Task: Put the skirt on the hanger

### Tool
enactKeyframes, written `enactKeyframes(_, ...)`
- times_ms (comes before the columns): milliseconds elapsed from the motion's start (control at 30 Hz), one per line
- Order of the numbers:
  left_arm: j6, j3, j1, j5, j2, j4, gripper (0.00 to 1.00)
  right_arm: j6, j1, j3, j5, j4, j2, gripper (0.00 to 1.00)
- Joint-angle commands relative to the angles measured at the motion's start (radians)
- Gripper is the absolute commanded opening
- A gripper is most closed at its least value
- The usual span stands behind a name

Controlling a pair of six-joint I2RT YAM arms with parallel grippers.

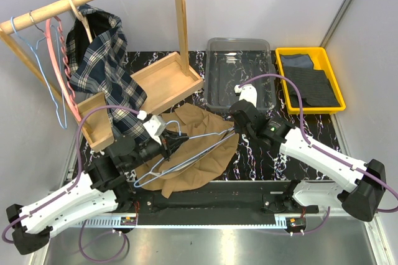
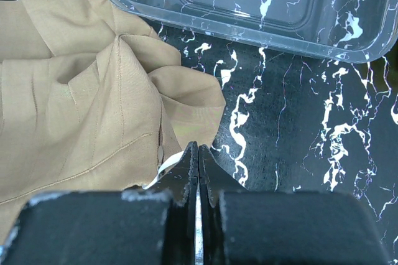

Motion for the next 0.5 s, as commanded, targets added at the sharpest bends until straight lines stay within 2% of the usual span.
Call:
enactKeyframes(0, 0.009, 0.014, -0.004, -0.07, 0.002, 0.004, 0.0, 0.009, -0.01, 0.018, 0.041, 0.023, -0.013, 0.0)
enactKeyframes(200, 0.018, 0.01, -0.004, -0.122, -0.044, 0.011, 0.0, 0.006, -0.01, 0.011, 0.039, 0.019, -0.014, 0.0)
enactKeyframes(467, 0.012, 0.004, -0.004, -0.087, -0.018, 0.031, 0.0, 0.006, -0.01, 0.008, 0.033, 0.02, -0.011, 0.0)
